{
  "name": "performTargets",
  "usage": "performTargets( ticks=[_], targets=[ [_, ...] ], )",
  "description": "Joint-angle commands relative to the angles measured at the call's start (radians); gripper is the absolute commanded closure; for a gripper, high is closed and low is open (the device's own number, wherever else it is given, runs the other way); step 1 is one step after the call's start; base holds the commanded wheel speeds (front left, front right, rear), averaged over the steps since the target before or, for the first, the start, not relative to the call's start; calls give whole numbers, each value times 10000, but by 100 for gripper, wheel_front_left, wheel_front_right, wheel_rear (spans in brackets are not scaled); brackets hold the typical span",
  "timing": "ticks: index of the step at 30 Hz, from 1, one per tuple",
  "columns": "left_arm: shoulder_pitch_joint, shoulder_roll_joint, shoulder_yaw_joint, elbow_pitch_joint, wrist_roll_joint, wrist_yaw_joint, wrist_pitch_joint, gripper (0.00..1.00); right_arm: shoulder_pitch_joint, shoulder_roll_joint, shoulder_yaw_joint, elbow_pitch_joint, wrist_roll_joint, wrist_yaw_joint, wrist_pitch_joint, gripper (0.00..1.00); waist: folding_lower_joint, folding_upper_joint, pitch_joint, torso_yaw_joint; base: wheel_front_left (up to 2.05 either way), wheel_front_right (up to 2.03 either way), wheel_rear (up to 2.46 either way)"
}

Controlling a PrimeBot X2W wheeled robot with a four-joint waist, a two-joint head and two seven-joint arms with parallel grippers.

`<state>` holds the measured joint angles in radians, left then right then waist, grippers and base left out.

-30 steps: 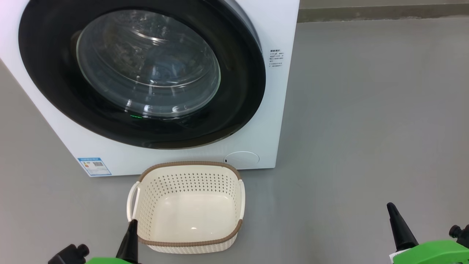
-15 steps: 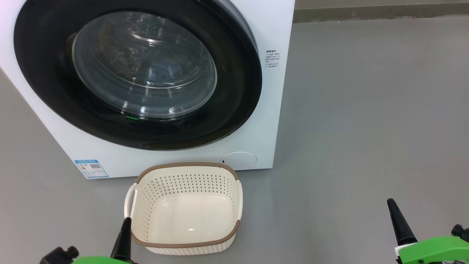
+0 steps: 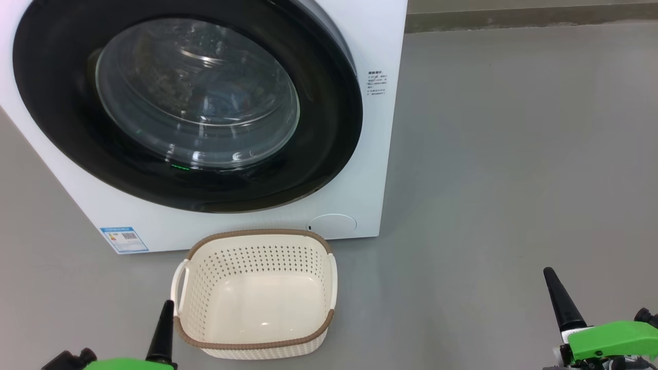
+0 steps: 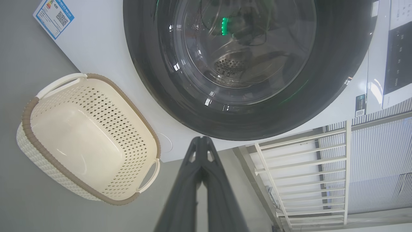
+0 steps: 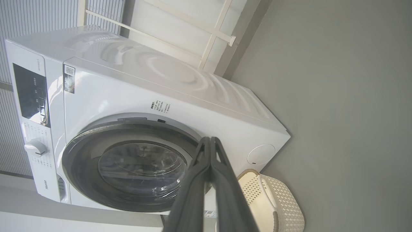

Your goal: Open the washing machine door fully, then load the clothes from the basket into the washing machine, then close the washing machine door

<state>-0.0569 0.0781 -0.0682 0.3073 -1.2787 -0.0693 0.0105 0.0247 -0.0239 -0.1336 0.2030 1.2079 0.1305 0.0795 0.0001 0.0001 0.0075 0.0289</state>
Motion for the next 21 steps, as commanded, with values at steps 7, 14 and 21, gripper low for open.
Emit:
performTargets(
  ticks=[7, 14, 21],
  targets=[
    [-426, 13, 624, -394, -828, -181, 246, 100, -668, -193, 155, -85, 1018, 3, 113, 100, 0, -1, -10, -63, 0, 0, 0],
    [-447, -52, 923, -453, -1485, -294, 440, 100, -840, -212, 166, 46, 1799, 2, 172, 100, -1, -1, -19, -122, 0, 0, 0],
    [-469, -117, 1222, -512, -2142, -407, 633, 100, -1012, -230, 177, 178, 2580, 2, 231, 100, -1, -1, -28, -181, 0, 0, 0]
  ],
)
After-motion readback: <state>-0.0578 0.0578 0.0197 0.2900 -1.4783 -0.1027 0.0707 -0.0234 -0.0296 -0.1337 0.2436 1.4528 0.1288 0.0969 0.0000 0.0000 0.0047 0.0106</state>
